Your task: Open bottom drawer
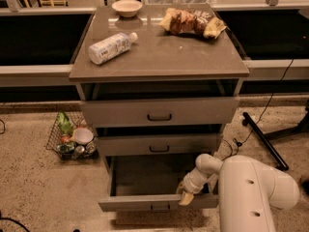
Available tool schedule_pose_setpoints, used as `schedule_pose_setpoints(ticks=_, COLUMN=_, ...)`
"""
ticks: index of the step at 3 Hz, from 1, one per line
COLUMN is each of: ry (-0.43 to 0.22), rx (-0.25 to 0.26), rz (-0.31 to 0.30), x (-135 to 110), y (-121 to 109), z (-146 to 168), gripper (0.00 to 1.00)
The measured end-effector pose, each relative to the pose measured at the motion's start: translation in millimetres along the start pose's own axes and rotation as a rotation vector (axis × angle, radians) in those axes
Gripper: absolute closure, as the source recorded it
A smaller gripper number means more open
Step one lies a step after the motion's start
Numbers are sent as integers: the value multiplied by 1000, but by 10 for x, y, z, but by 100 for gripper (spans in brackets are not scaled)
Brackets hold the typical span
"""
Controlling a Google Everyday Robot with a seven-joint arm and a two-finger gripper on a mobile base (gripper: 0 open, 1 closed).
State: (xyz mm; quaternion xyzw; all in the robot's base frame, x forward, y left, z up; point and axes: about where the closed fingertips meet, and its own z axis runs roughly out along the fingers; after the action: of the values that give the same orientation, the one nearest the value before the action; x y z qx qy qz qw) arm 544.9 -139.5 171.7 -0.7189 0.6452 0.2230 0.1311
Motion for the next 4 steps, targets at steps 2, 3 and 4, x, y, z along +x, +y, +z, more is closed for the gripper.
schedule_pose_setpoints(ticks=2, ry=0, rx=0, rz=0, x=5, y=3, z=11, gripper=69)
schedule_pose_setpoints(ticks=3, ry=0, rx=0, rz=0, x=5, y=3, z=11, gripper=45)
schedule_pose_setpoints(ticks=4, ry=0, rx=0, rz=0, x=5, y=3, z=11, gripper=22)
